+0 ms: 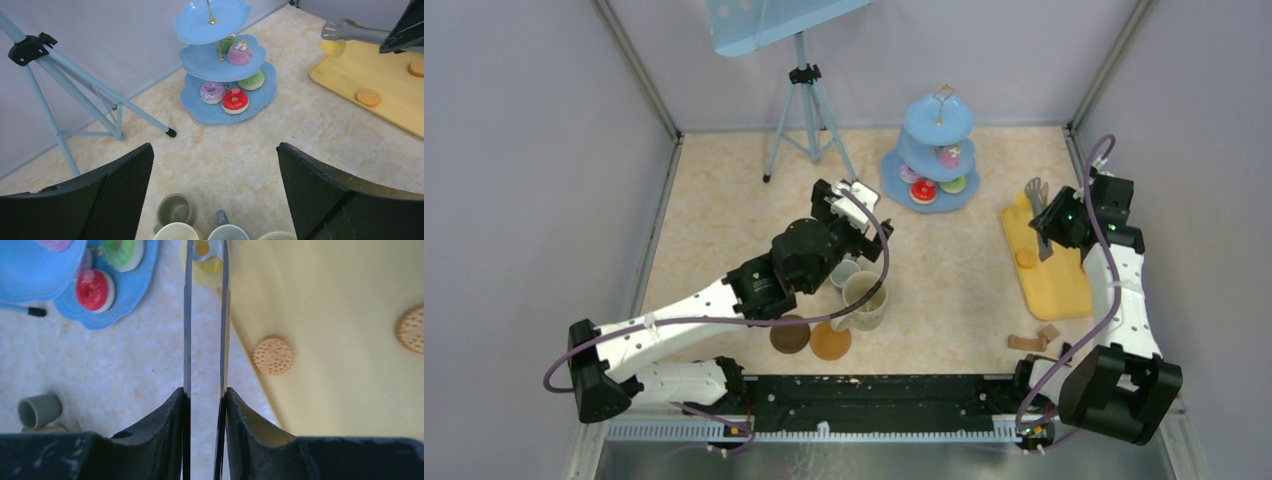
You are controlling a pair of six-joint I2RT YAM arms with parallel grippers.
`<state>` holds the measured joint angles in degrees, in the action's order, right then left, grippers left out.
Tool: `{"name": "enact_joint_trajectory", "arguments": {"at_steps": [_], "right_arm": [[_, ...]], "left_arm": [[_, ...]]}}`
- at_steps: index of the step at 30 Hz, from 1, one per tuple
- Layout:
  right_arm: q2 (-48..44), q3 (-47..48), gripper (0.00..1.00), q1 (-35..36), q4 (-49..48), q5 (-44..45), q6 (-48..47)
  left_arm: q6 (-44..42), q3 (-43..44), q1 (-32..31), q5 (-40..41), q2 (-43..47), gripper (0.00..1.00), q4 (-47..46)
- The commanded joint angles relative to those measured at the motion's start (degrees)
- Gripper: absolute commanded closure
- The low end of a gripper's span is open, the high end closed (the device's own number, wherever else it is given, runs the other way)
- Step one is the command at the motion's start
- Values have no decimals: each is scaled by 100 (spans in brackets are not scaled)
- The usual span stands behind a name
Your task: Serve the afternoon tea
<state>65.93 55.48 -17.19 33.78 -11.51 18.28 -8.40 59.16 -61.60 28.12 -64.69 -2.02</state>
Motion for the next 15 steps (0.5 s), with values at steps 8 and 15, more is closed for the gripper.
{"name": "enact_joint_trajectory", "arguments": {"at_steps": [8,15], "right_arm": [[-196,369,89,1504,-714,-1201,836],[-143,484,89,2172,-1086,-1058,1303]], "left_arm": [[-71,17,-73,207,197,1,-316],[-62,8,-80,118,110,1,-302]]}}
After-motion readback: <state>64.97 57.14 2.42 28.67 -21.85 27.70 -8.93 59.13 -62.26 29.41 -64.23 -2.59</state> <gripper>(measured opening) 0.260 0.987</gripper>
